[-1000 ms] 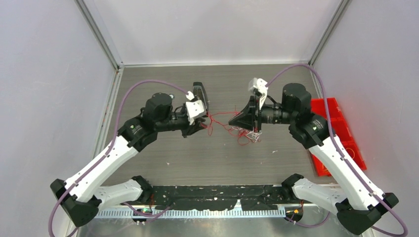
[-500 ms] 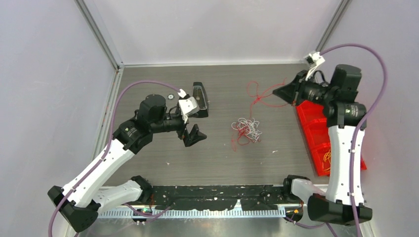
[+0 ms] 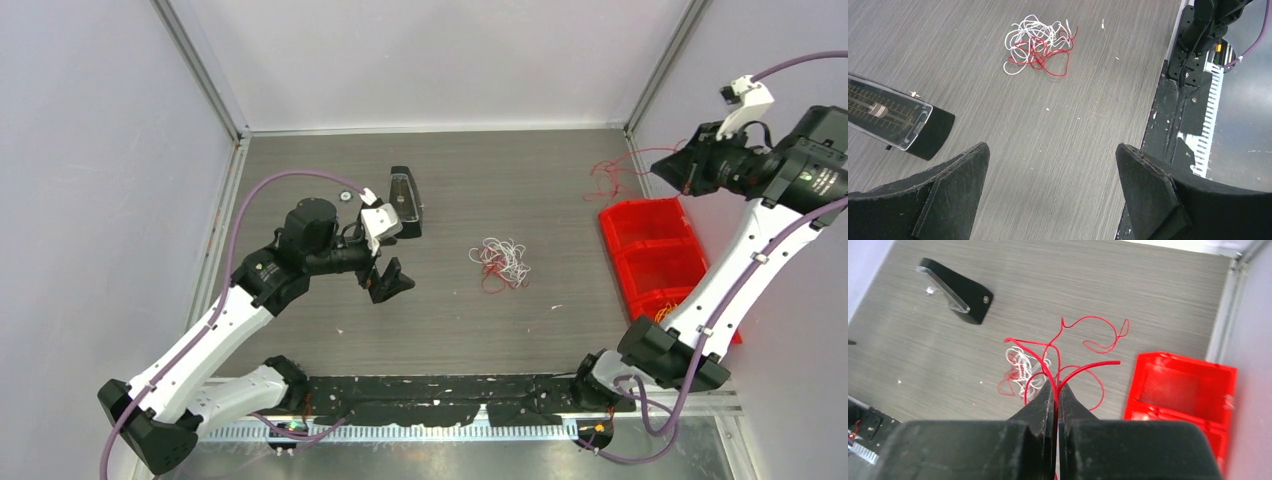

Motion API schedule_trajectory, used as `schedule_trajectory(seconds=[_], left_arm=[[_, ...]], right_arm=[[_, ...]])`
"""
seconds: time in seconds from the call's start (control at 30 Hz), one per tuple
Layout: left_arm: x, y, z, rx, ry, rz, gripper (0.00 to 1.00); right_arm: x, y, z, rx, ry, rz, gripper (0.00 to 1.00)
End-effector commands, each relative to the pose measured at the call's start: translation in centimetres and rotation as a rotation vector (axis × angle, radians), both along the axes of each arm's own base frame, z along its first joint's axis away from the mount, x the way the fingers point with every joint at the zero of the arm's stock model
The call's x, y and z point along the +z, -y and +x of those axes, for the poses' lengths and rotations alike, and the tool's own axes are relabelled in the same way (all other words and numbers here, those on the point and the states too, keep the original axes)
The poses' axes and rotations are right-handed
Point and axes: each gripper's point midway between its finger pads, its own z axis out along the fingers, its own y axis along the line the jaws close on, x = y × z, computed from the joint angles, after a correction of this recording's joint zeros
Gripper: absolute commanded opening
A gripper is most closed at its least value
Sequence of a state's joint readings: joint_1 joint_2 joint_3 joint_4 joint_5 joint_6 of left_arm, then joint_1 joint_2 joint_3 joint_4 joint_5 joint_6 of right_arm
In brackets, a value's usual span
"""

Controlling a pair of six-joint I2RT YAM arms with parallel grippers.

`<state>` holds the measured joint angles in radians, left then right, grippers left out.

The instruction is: Untangle the cables

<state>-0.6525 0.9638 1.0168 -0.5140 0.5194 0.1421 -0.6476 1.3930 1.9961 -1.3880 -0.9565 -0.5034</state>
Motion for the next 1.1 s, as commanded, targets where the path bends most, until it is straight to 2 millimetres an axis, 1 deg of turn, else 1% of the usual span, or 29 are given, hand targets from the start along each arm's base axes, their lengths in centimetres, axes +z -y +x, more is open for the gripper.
schedule_trajectory(seconds=[0.0, 0.03, 0.1, 0.23, 0.4, 0.6, 0.8, 0.93, 1.0, 1.07], left_arm=[[0.9, 0.0, 0.1, -0.006, 0.038, -0.022, 1.0], [0.9, 0.0, 0.1, -0.006, 0.038, -0.023, 1.0], [0.9, 0.0, 0.1, -0.008, 0.037, -0.022, 1.0], [0.8, 0.1, 0.0, -0.014, 0.03, -0.021, 1.0], [0.8, 0.4, 0.0, -0.023, 0.02, -0.027, 1.0], [0.8, 0.6, 0.0, -0.031, 0.017, -0.029, 1.0], [0.7, 0.8, 0.2, -0.033, 0.01, -0.023, 1.0], [0.8, 0.9, 0.4, -0.033, 0.008, -0.023, 1.0], [0.7, 0.9, 0.4, -0.034, 0.006, -0.021, 1.0], [0.6, 0.9, 0.4, -0.035, 0.005, -0.016, 1.0]], right_arm=[[0.7, 2.0, -1.9, -0.054, -0.019, -0.094, 0.05], [0.6, 3.0, -2.1, -0.088, -0.026, -0.12, 0.05], [0.6, 4.2, -2.6, -0.124, -0.03, -0.184, 0.06], [-0.5, 6.3, -3.6, -0.173, -0.074, -0.311, 0.05], [-1.1, 8.8, -5.3, -0.229, -0.121, -0.453, 0.05], [-1.9, 11.7, -6.5, -0.287, -0.183, -0.521, 0.05], [-3.2, 13.9, -6.7, -0.303, -0.239, -0.545, 0.05], [-3.7, 15.7, -6.4, -0.327, -0.248, -0.598, 0.05], [-4.5, 16.7, -6.3, -0.334, -0.259, -0.612, 0.05], [-4.6, 17.5, -6.3, -0.343, -0.261, -0.63, 0.05]])
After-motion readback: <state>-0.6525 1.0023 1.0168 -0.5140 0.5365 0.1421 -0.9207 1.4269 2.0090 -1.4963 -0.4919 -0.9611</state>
